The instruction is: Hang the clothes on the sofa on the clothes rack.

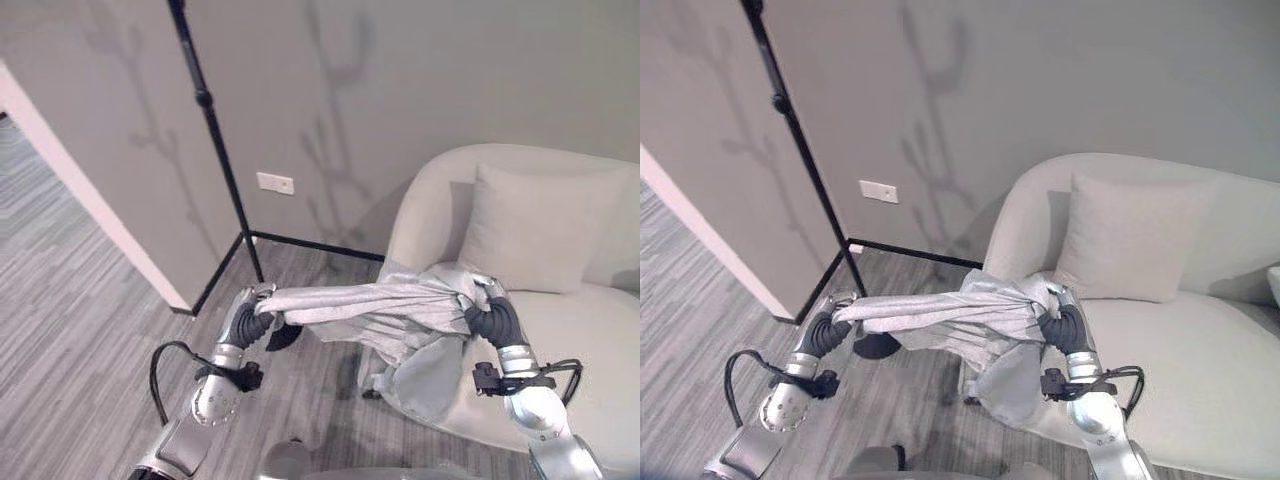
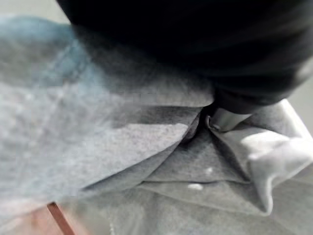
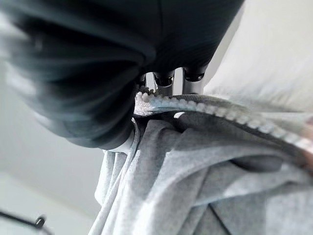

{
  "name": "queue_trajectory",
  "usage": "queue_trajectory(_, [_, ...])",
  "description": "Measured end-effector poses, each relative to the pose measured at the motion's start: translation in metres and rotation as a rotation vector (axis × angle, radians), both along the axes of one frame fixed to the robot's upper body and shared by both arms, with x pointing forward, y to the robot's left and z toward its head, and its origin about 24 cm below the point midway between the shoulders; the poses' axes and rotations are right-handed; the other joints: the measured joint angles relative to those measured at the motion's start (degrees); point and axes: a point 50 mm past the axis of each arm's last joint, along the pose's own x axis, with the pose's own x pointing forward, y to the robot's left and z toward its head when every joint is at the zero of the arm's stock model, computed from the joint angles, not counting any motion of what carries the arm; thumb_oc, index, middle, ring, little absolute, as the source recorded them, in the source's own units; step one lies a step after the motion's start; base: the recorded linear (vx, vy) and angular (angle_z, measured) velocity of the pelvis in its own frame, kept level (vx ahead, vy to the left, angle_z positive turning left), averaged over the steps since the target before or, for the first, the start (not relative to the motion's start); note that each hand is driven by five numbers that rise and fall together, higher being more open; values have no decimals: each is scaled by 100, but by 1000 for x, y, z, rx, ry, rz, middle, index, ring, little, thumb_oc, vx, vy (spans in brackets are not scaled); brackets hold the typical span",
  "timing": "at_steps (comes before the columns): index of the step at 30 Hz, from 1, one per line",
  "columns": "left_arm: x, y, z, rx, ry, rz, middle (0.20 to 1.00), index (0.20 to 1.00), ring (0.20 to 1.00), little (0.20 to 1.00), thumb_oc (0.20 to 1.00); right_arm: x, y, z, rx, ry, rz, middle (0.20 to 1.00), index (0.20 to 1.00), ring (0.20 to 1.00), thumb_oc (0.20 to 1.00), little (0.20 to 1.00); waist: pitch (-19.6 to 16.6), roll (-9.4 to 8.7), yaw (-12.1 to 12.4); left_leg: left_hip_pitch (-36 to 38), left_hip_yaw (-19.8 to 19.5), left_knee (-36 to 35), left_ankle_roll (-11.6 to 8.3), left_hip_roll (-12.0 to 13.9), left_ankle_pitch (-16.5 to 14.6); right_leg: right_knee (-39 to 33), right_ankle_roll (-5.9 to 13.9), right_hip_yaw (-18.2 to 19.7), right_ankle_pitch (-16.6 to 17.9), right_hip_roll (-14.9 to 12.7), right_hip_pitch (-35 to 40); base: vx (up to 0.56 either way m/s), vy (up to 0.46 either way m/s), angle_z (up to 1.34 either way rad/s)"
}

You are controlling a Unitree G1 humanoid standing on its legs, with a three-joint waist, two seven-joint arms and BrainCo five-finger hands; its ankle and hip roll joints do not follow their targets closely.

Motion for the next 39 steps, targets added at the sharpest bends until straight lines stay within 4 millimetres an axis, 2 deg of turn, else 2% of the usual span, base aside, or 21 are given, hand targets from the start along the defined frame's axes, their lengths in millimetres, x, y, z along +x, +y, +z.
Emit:
queue_trajectory(1, [-2,-1,-1,-6,5,0,200,200,200,200,200,0,-1,1,-5,-7,4,200,200,200,200,200,-15,-132,-65,27,51,-98,-48,-64,79,-342,-167,26,-278,354,83,128,148,72])
queue_trajectory(2, [-7,-7,-7,-31,30,2,200,200,200,200,200,2,-4,0,-16,-6,-3,200,200,200,200,200,-70,-320,-87,73,-109,-263,-167,-272,115,-990,-373,358,-691,688,283,62,80,51])
queue_trajectory(4, [-12,-13,-13,-41,57,-7,200,200,200,200,200,2,-8,-3,-28,10,-15,200,200,200,200,200,-115,-386,-14,-24,-110,410,-2,-586,-64,-1340,-378,691,-659,740,385,74,66,11])
queue_trajectory(5, [-12,-14,-13,-41,53,-6,200,200,200,200,200,1,-8,1,-45,-1,-4,200,200,200,200,200,-128,-279,-13,-27,-105,741,134,-738,-136,-1373,-277,778,-594,784,499,108,-17,27])
queue_trajectory(6, [-10,-15,-10,-35,39,-10,200,200,200,200,200,-2,-10,6,-65,-18,7,200,200,200,200,200,-195,-99,-157,202,-125,319,49,-676,-379,-1435,-226,720,-508,965,594,118,-52,58])
queue_trajectory(9, [-4,-8,7,-13,-44,13,200,200,200,200,200,0,-7,9,-70,-37,17,200,200,200,200,200,-287,-259,-172,543,-157,-332,0,-750,-130,-1569,-275,732,-411,882,645,115,-35,22])
queue_trajectory(13, [-2,-1,25,18,-139,34,200,200,200,200,200,5,-2,21,-64,-107,49,200,200,200,200,200,-365,-289,-120,596,-58,-263,-29,-742,-16,-1714,-320,821,-322,926,716,-76,-6,-15])
queue_trajectory(14, [0,1,28,26,-153,42,200,200,200,200,200,8,0,24,-62,-125,60,200,200,200,200,200,-353,-313,-119,387,9,120,-165,-736,-99,-1589,-383,865,-326,960,587,-73,18,-25])
queue_trajectory(15, [5,4,32,40,-176,46,200,200,200,200,200,12,0,29,-83,-150,79,200,200,200,200,200,-204,-334,-35,-246,63,1328,-195,-806,-105,-1711,-550,991,-220,961,564,9,57,-33])
queue_trajectory(16, [6,4,33,39,-182,52,200,200,200,200,200,14,0,32,-99,-159,88,200,200,200,200,200,-184,-335,-21,-475,49,1807,-195,-813,-103,-1827,-535,1036,-137,978,655,50,57,-42])
queue_trajectory(19, [10,0,35,29,-216,64,200,200,200,200,200,16,-4,36,-133,-180,83,200,200,200,200,200,-118,-86,11,-840,26,2625,-196,-680,-174,-2213,-652,1132,-106,993,992,181,116,-14])
queue_trajectory(21, [13,-1,40,49,-248,59,200,200,200,200,200,19,-5,40,-146,-202,74,200,200,200,200,200,-122,-63,14,-763,39,1854,-70,-475,-307,-2399,-725,1044,-58,981,1000,184,108,-2])
queue_trajectory(24, [23,-3,49,89,-304,49,200,200,200,200,200,27,-8,49,-176,-260,37,200,200,200,200,200,-134,-84,-2,-704,-147,552,-245,-264,-188,-2437,-667,1090,-61,945,1046,303,226,27])
queue_trajectory(25, [38,-4,63,141,-387,52,200,200,200,200,200,41,-9,60,-215,-337,2,200,200,200,200,200,-122,-72,100,-748,-374,-455,-525,-341,-2,-2581,-667,1263,-61,906,1106,295,226,16])
queue_trajectory(27, [53,-5,85,212,-500,57,200,200,200,200,200,54,-12,79,-287,-424,-35,200,200,200,200,200,-94,16,257,-792,-379,-677,-562,-297,42,-2746,-614,1294,-95,880,1269,311,257,-14])
queue_trajectory(30, [53,2,110,289,-643,99,200,200,200,200,200,48,-13,101,-368,-563,-67,200,200,200,200,200,-181,140,485,-884,-150,280,-357,-404,7,-2686,-504,1441,-367,684,1563,290,214,-50])
queue_trajectory(31, [51,11,124,355,-708,129,200,200,200,200,200,44,-7,110,-406,-629,-61,200,200,200,200,200,-263,-70,475,-834,33,423,-350,-617,10,-2567,-282,1550,-541,451,1705,276,221,-32])
queue_trajectory(34, [45,24,162,469,-869,160,200,200,200,200,200,40,-6,124,-458,-734,-100,200,200,200,200,200,-362,-384,449,-671,233,348,-197,-836,29,-2017,-158,1433,-546,476,1726,190,172,-20])
queue_trajectory(35, [43,26,169,476,-906,174,200,200,200,200,200,40,-5,126,-465,-753,-106,200,200,200,200,200,-415,-468,492,-611,233,346,-61,-898,38,-2034,-125,1388,-487,507,1777,252,232,-41])
queue_trajectory(36, [45,28,192,524,-998,185,200,200,200,200,200,47,-5,140,-514,-824,-145,200,200,200,200,200,-443,-546,575,-487,315,356,274,-1025,-9,-1940,-15,1266,-395,414,1883,147,179,-29])
queue_trajectory(39, [48,24,223,514,-1159,222,200,200,200,200,200,52,-6,158,-539,-931,-227,200,200,200,200,200,-546,-515,473,-219,182,113,366,-1144,75,-1521,119,1281,-382,358,1782,104,189,19])
